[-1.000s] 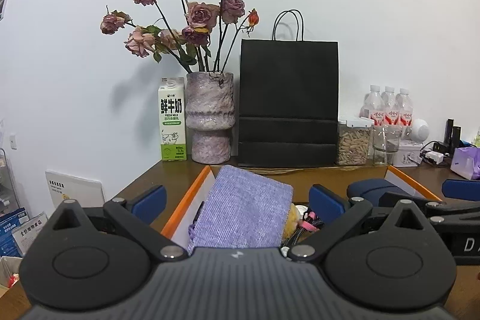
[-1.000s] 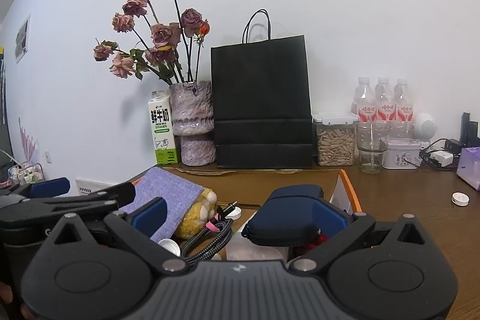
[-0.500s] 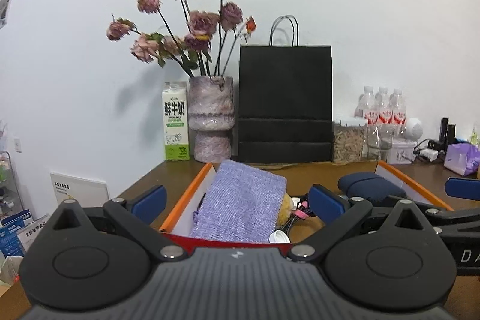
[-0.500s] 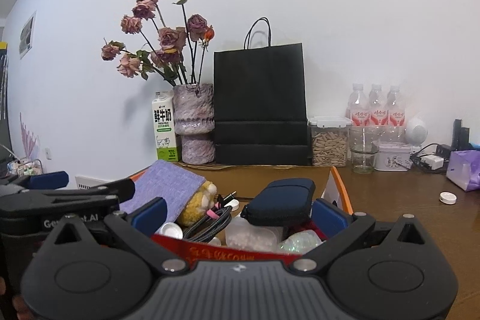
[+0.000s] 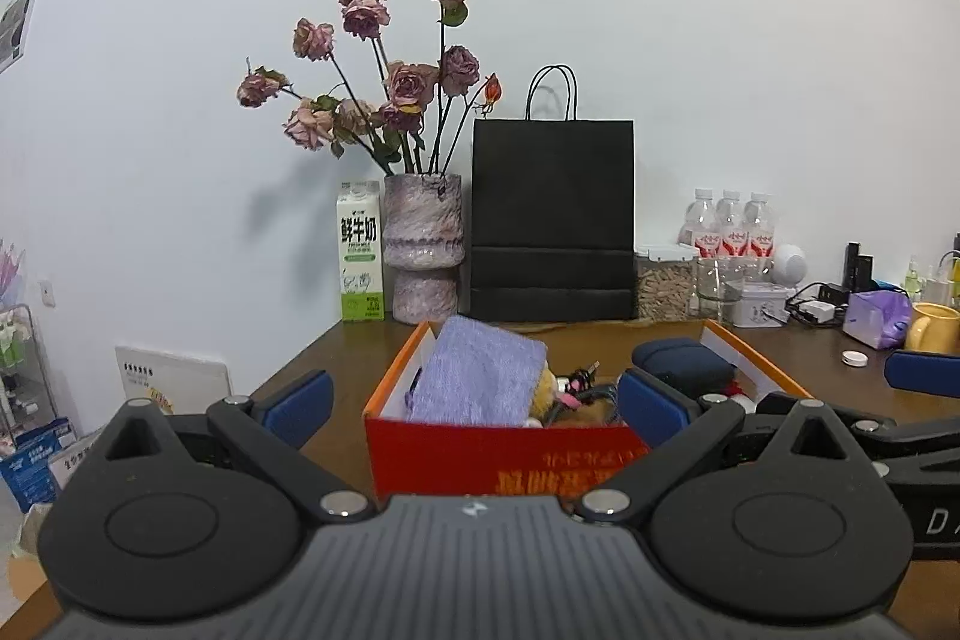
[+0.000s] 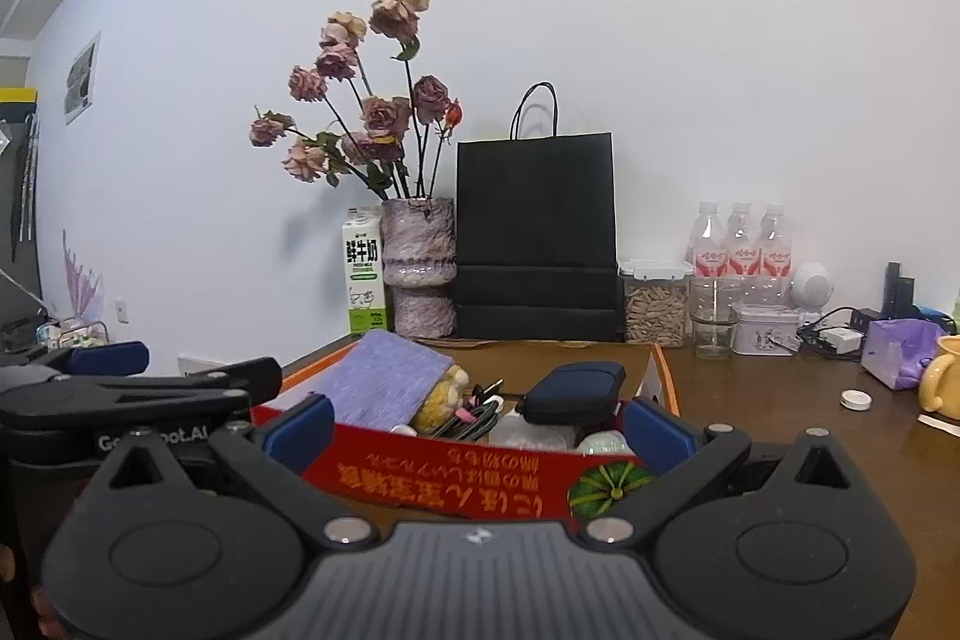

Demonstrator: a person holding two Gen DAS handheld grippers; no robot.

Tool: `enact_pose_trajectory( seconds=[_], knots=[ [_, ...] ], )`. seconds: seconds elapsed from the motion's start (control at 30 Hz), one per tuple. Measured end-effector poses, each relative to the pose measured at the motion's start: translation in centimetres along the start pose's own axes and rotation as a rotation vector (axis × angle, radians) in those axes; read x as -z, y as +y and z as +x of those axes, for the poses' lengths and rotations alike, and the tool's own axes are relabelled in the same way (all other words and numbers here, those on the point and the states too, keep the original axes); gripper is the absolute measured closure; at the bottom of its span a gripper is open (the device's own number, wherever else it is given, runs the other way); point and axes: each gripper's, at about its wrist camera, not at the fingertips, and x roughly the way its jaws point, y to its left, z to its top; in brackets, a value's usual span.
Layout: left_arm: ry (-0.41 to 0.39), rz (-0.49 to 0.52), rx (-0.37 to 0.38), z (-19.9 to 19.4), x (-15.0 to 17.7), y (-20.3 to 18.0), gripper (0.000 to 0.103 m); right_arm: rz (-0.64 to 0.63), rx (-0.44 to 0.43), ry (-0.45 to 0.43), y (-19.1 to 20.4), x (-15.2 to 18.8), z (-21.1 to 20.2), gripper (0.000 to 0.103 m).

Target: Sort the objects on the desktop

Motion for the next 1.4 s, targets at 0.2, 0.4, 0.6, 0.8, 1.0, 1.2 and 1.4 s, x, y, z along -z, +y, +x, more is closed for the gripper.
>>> enact_pose_trajectory(
  seconds=[0.2, 0.4, 0.6, 0.8, 1.0, 1.2, 1.4],
  knots=[
    [0.059, -0.006, -0.016, -3.7, 1.5, 0.1, 0.000, 0.004, -0.001, 0.047, 1.1, 1.2, -4.0, 0.000],
    [0.110, -0.004, -0.017, -6.6, 2.8, 0.3, 0.000, 0.027, 0.001, 0.106, 2.0, 2.8, -7.2, 0.000],
    [0.150, 0.000, -0.015, -7.7, 3.7, 0.5, 0.000, 0.026, 0.009, 0.135, 2.6, 3.9, -9.1, 0.000],
    [0.156, 0.003, -0.018, -7.6, 3.8, 0.4, 0.000, 0.033, 0.008, 0.153, 2.7, 4.2, -8.8, 0.000],
    [0.157, 0.005, -0.022, -7.8, 3.8, 0.3, 0.000, 0.032, 0.010, 0.154, 2.6, 4.1, -8.8, 0.000],
    [0.155, 0.005, -0.022, -7.8, 3.7, 0.3, 0.000, 0.030, 0.011, 0.152, 2.6, 4.0, -8.9, 0.000],
    [0.156, 0.006, -0.022, -7.8, 3.7, 0.3, 0.000, 0.028, 0.013, 0.150, 2.7, 4.0, -9.0, 0.000]
  ],
)
